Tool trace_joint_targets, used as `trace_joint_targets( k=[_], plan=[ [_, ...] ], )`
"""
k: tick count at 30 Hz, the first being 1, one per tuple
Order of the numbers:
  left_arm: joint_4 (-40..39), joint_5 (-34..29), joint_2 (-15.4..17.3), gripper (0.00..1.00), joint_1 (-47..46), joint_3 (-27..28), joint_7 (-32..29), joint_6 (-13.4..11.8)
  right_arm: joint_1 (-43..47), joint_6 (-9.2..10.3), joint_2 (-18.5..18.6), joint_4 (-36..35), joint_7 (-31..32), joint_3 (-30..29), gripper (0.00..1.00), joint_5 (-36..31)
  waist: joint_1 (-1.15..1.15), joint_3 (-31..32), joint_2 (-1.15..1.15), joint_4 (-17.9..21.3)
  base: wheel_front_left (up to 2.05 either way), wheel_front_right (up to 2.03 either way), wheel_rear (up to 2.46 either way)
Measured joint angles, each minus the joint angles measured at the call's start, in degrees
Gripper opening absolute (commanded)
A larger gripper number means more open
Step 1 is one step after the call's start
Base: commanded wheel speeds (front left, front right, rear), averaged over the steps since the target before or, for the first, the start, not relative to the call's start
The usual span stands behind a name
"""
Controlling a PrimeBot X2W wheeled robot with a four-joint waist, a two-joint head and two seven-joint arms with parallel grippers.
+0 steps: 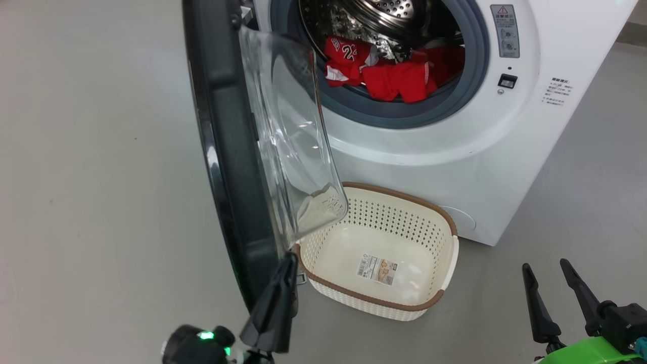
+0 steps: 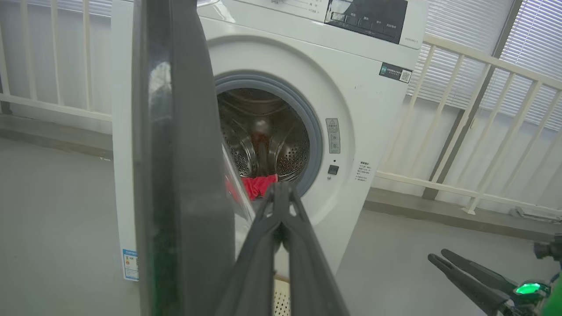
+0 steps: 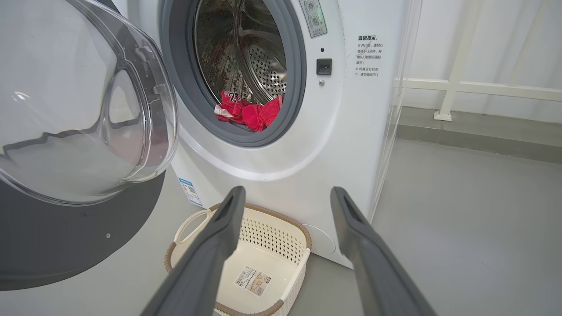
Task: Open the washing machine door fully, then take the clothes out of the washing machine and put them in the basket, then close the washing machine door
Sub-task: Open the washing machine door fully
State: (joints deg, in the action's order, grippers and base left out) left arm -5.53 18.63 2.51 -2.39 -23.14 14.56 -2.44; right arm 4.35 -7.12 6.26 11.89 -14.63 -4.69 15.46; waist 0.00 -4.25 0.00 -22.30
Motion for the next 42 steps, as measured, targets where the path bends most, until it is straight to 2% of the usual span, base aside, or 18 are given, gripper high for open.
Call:
trace_joint_targets(
  k=[7, 21, 42],
  plan=[
    [7.72, 2.8, 0.16, 0.0, -0.55, -1.25, -0.02, 0.02, -0.1, 0.0, 0.01, -0.05, 0.0, 0.03, 1.0, -0.13, 0.0, -0.64, 0.0, 0.39, 0.0, 0.0, 0.0],
    [10.58, 3.66, -0.21, 0.0, -2.52, 1.33, -0.01, -0.09, -0.21, 0.0, 0.01, -0.41, 0.0, 0.09, 1.0, -0.93, 0.0, -1.17, 0.0, 0.25, 0.0, 0.0, 0.0],
    [12.29, -0.13, -0.45, 0.0, -1.07, 19.31, -0.01, -0.45, -0.21, 0.0, 0.0, -0.9, 0.0, 0.58, 1.0, -0.92, 0.0, -1.88, 0.0, -0.62, 0.0, 0.0, 0.0]
  ],
)
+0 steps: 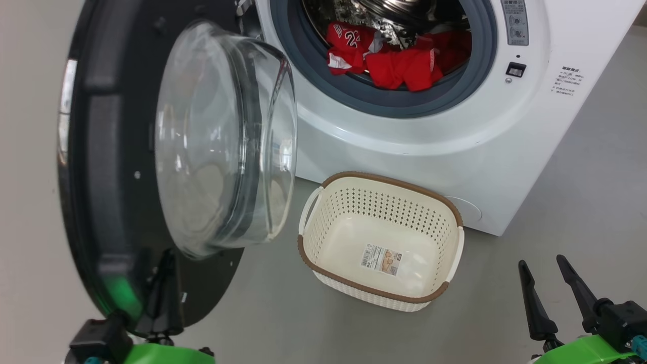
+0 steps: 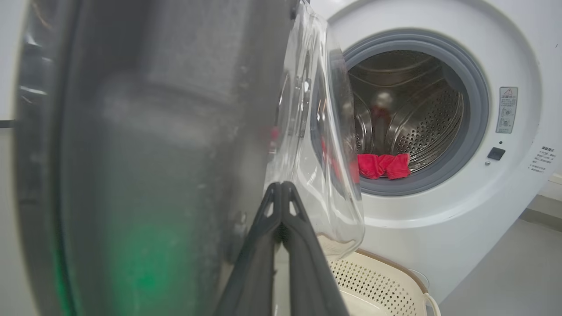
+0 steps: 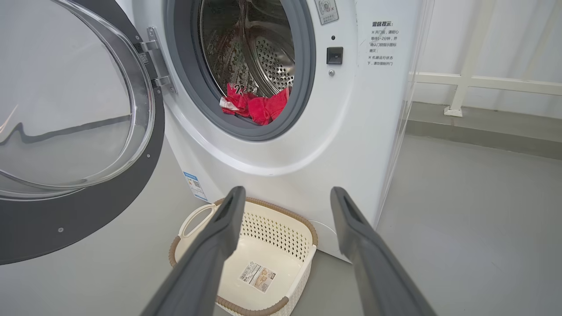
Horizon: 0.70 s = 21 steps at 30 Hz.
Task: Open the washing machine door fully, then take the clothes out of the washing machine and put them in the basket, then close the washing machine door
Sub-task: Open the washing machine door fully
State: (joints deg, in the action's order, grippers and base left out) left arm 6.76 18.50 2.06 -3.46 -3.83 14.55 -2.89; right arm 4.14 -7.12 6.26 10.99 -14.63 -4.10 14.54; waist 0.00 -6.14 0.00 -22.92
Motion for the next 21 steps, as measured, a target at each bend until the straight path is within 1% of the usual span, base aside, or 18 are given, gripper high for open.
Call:
trace_joint_targets(
  k=[7, 13, 16, 17, 21],
  plan=[
    [3.13, -2.1, -0.26, 0.0, -1.62, 6.54, 0.0, 1.52, -0.14, 0.0, 0.12, -0.2, 0.0, 0.49, 1.0, 0.0, 0.0, -1.08, 0.0, 0.19, 0.0, 0.0, 0.0],
    [6.14, -4.04, -0.67, 0.0, -4.66, 12.25, 0.0, 3.42, -1.55, 0.0, 0.87, -0.24, 0.0, 0.66, 1.0, 0.0, 0.0, -2.65, 0.0, 0.52, 0.0, 0.0, 0.0],
    [7.39, -4.85, -0.69, 0.0, -6.21, 15.04, 0.0, 3.53, -2.09, 0.0, 1.05, -0.27, 0.0, 0.65, 1.0, 0.0, 0.0, -3.4, 0.0, 0.76, 0.0, 0.0, 0.0],
    [7.9, -4.92, -0.67, 0.0, -6.67, 16.11, 0.0, 3.97, -2.1, 0.0, 1.11, -0.26, 0.0, 0.65, 1.0, 0.0, 0.0, -3.62, 0.0, 0.84, 0.0, 0.0, 0.0],
    [9.39, -5.82, -0.57, 0.0, -8.6, 20.02, 0.0, 4.45, -2.21, 0.0, 1.69, -0.27, 0.0, 0.73, 1.0, 0.0, 0.0, -4.59, 0.0, 1.21, 0.0, 0.0, 0.0]
  ],
)
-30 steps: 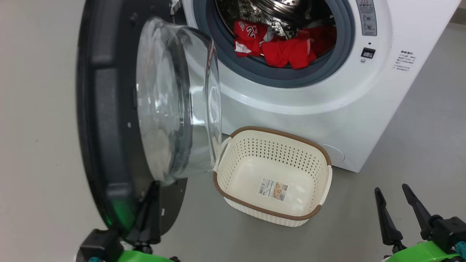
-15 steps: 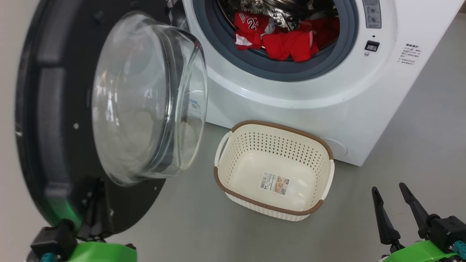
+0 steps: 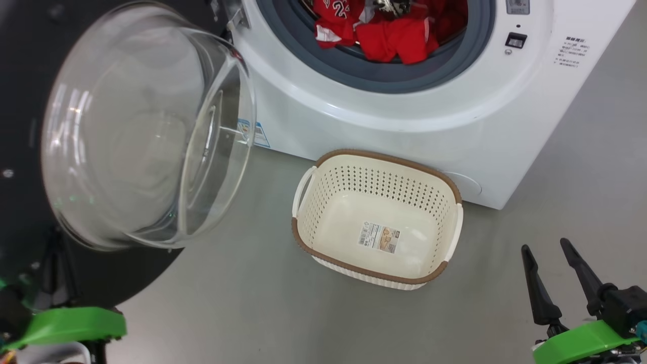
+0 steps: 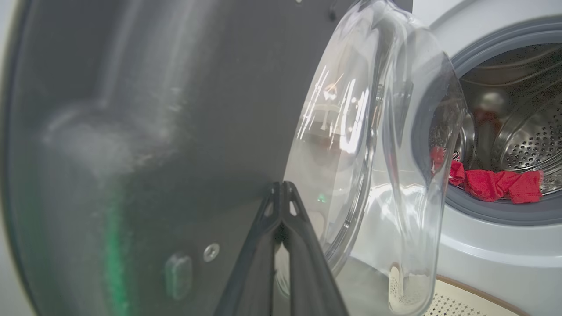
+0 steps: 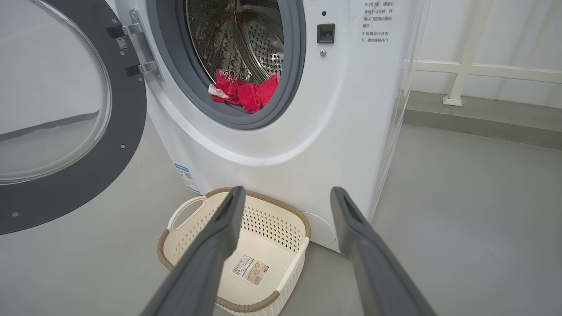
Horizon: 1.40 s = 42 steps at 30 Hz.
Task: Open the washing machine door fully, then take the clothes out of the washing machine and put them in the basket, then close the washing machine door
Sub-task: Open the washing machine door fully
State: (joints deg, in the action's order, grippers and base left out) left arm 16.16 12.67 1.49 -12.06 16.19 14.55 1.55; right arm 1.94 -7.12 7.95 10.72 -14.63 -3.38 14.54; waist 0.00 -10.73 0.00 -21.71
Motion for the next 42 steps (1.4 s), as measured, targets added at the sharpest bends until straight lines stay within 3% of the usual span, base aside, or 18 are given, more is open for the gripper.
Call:
trace_joint_targets(
  k=[19, 42],
  plan=[
    [9.83, -4.83, 4.9, 0.0, -10.89, 14.23, 0.01, 2.02, -2.8, 0.0, 1.37, -0.64, 0.0, -0.15, 1.0, -0.01, 0.0, -5.21, 0.0, 1.42, 0.0, 0.0, 0.0],
    [18.16, -8.7, 7.78, 0.0, -17.13, 19.83, 0.18, 2.59, -4.9, 0.0, 2.29, -0.88, 0.0, -0.33, 1.0, -0.02, 0.0, -7.36, 0.0, 2.87, 0.0, 0.0, 0.0]
  ],
)
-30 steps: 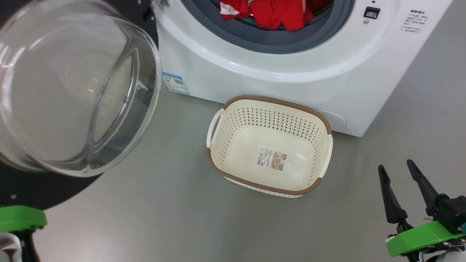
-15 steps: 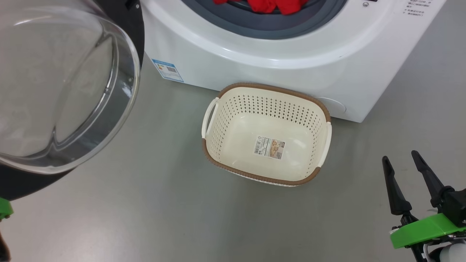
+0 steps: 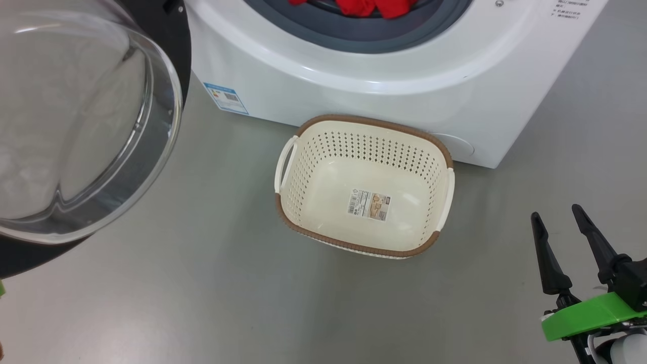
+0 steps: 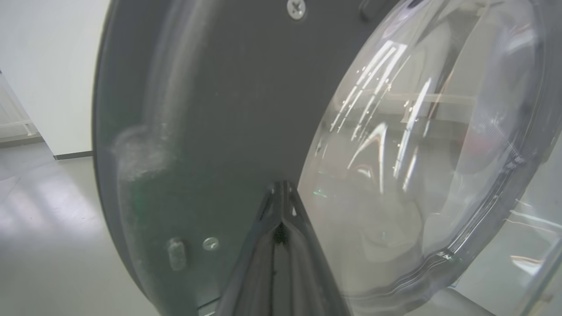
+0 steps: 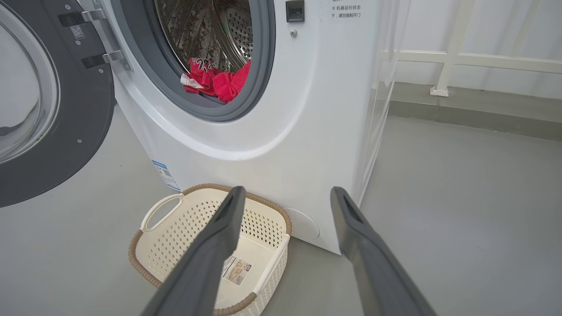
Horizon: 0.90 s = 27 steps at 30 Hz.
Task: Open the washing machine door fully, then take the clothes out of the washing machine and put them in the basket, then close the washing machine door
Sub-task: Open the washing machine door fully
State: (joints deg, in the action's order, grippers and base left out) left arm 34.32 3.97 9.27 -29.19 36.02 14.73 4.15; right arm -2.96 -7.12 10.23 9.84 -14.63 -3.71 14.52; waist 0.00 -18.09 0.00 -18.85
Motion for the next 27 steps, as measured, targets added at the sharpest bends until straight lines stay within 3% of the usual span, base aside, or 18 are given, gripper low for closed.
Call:
trace_joint_targets(
  k=[9, 22, 26, 27],
  plan=[
    [-0.46, 0.0, -0.44, 0.0, 1.42, 0.66, 0.0, 2.01, 0.07, 0.0, -0.48, 0.47, 0.0, 0.47, 1.0, 0.0, 0.0, 2.81, 0.0, 0.05, 0.0, 0.0, 0.0],
    [-8.05, 0.29, -5.36, 0.0, 11.25, -3.21, -0.01, 2.98, 1.57, 0.0, -2.09, 1.16, 0.0, 0.76, 1.0, 0.02, 0.0, 7.68, 0.0, 0.05, 0.0, 0.0, 0.0],
    [-10.85, 0.52, -6.32, 0.42, 14.86, -5.99, -0.01, 3.01, 2.86, 0.0, -2.96, 1.3, 0.0, 0.7, 1.0, 0.1, 0.0, 9.38, 0.0, 0.45, 0.0, 0.0, 0.0],
    [-11.61, 0.79, -6.51, 0.78, 15.83, -6.94, -0.01, 3.02, 3.02, 0.0, -3.22, 1.31, 0.0, 0.68, 1.0, 0.11, 0.0, 9.82, 0.0, 0.62, 0.0, 0.0, 0.0]
  ],
)
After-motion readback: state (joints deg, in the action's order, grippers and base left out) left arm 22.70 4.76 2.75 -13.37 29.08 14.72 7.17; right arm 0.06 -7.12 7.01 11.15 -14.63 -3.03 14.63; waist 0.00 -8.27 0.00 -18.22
